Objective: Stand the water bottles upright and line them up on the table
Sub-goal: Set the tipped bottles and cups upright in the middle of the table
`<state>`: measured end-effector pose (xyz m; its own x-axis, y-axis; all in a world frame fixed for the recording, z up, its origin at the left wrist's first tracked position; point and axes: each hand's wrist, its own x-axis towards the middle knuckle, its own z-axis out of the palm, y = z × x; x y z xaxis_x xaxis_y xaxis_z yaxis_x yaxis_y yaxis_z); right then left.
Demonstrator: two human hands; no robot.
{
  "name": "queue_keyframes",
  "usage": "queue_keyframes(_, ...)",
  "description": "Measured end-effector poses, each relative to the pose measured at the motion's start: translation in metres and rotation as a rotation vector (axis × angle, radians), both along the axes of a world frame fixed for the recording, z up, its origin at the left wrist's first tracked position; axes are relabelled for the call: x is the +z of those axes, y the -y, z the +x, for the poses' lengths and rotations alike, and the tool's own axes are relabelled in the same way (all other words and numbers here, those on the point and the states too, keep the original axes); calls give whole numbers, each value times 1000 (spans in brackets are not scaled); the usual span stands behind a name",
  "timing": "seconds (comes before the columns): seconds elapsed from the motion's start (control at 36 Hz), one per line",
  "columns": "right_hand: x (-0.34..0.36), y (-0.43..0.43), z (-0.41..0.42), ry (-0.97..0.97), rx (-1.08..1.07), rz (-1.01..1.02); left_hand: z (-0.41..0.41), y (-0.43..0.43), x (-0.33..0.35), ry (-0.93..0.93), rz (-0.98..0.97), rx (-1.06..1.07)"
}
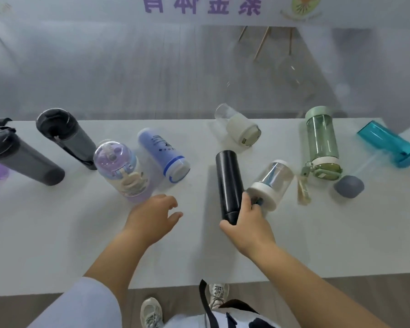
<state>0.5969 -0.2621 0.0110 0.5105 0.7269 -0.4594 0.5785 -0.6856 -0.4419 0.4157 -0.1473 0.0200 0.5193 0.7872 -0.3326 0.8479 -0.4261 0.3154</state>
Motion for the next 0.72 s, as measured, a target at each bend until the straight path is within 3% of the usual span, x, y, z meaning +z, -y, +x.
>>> queue_keyframes(0.28, 57, -32, 71, 153, 47, 189, 49, -13, -7, 158, 143, 89)
queue_keyframes(0.44, 84, -57, 96, 194, 70, 248, 71, -35, -12, 15, 157, 113)
queue_keyframes(0.72, 95, -92, 113, 278, 253, 389, 98, -70, -28, -261, -4, 183)
